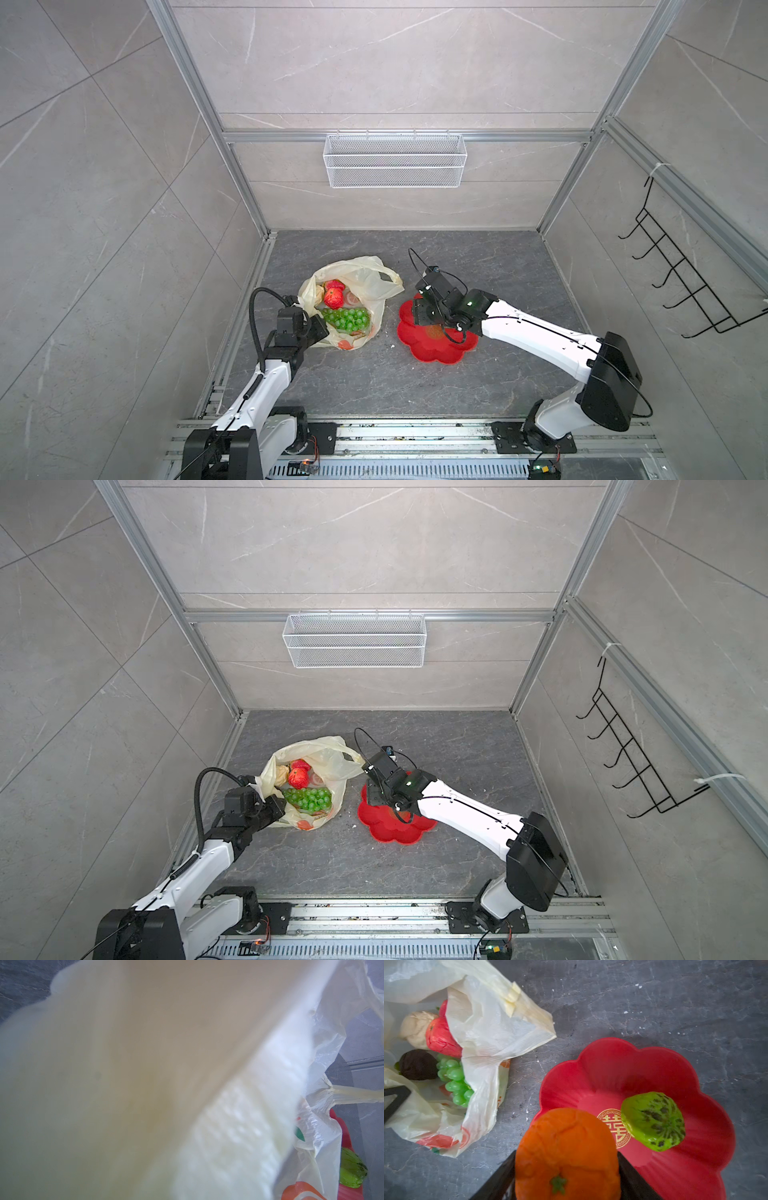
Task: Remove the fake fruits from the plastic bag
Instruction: 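Lift the orange out and carry it over the red plate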
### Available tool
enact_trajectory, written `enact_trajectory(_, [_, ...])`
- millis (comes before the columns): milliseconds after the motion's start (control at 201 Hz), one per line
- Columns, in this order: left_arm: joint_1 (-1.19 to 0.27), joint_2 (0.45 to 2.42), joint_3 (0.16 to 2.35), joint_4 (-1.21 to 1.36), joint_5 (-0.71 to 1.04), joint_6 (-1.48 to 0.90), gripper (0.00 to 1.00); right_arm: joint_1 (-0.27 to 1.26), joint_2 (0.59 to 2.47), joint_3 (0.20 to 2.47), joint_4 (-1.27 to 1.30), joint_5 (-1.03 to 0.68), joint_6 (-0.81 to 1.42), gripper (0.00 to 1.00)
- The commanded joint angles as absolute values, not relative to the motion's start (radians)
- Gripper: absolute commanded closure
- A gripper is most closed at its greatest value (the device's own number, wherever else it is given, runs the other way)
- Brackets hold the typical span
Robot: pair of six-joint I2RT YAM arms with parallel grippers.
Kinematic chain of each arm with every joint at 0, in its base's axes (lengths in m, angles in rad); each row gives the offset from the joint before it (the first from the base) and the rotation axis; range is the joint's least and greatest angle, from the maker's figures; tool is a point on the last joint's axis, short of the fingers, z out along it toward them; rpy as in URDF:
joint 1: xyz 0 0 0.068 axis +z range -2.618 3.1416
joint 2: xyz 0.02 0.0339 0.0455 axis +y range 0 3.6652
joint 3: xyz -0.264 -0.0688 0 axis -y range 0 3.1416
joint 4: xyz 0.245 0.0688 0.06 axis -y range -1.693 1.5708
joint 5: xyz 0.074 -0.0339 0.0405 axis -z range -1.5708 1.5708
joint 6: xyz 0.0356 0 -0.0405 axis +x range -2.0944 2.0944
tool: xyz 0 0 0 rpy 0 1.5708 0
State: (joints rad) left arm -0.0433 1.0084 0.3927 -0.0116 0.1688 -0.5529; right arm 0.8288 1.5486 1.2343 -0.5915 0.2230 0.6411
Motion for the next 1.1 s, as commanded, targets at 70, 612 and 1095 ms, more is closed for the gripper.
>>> enact_trajectory(70, [-0.042, 1.009, 0.394, 0.033, 0.192, -0.535, 0.84, 0.813, 1.644, 1.259, -0.627, 0.178, 0.688, 0.32])
enact_trajectory(612, [-0.042, 0.967, 0.387, 0.015, 0.180, -0.536, 0.84, 0.774, 1.893, 1.369, -0.655, 0.189, 0.774, 0.31])
enact_trajectory(1095, [-0.042, 0.963, 0.383, 0.018, 0.184, -0.539, 0.83, 0.770, 1.930, 1.381, -0.667, 0.233, 0.810, 0.27])
